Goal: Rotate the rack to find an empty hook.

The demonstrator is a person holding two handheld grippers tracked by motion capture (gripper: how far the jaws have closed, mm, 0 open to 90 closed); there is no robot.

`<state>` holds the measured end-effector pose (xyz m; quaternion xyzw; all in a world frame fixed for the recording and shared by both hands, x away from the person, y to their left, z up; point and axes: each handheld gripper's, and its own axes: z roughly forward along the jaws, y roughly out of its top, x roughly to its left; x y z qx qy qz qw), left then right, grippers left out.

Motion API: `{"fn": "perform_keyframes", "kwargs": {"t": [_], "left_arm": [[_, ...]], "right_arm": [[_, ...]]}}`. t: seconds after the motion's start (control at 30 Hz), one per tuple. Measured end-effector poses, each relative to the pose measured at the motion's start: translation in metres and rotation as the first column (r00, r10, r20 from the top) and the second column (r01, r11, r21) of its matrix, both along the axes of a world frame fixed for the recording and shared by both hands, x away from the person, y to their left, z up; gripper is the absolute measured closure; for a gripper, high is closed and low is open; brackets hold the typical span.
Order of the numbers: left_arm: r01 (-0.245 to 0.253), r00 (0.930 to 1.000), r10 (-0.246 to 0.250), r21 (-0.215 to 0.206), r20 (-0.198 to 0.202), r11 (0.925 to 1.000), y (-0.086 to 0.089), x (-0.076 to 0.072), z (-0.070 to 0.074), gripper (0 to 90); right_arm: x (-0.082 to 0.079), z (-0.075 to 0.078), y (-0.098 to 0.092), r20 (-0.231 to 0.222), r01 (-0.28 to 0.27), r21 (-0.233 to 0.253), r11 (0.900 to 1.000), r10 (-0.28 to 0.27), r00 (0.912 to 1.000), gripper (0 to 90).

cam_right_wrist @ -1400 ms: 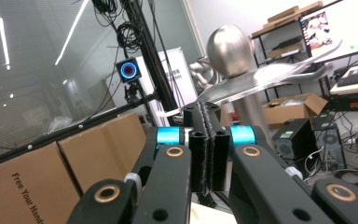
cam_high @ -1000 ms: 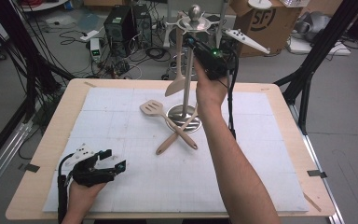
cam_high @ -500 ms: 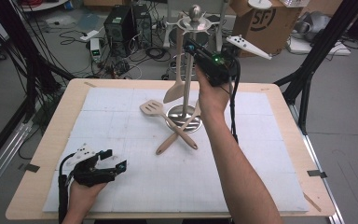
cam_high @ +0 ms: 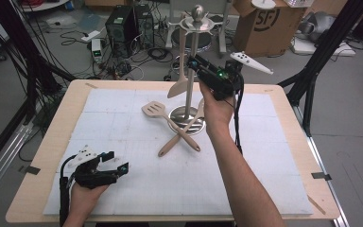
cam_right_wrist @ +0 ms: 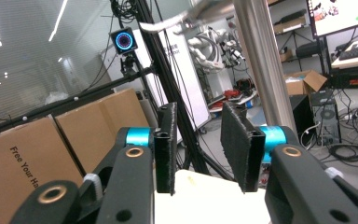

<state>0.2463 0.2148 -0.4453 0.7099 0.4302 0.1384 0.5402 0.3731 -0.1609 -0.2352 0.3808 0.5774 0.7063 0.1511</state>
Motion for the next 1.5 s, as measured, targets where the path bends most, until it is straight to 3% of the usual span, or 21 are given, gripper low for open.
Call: {"fn": "perform_keyframes", "kwargs": {"t": [0.5,0.87,1.27,1.5], "left_arm": [[0.0,1.0,0.0,0.001,-0.003,1.0,0.0,0.0,-0.001,19.7],[0.0,1.0,0.0,-0.003,-0.002,1.0,-0.001,0.001,-0.001,19.7],[0.005,1.0,-0.005,-0.001,-0.001,1.0,-0.001,0.001,0.0,19.7],[0.004,1.0,-0.004,0.001,-0.003,1.0,-0.001,0.001,-0.001,19.7]], "right_arm": [[0.002,-0.032,-0.004,-0.072,0.005,-0.027,1.0,-0.007,0.9974,59.6],[0.001,-0.052,-0.006,-0.101,0.007,-0.036,0.999,-0.011,0.9948,58.8],[-0.003,-0.07,-0.003,-0.142,-0.029,-0.083,0.996,0.017,0.9897,53.3],[0.001,-0.079,0.002,-0.189,-0.055,-0.123,0.991,0.031,0.9815,39.1]]}}
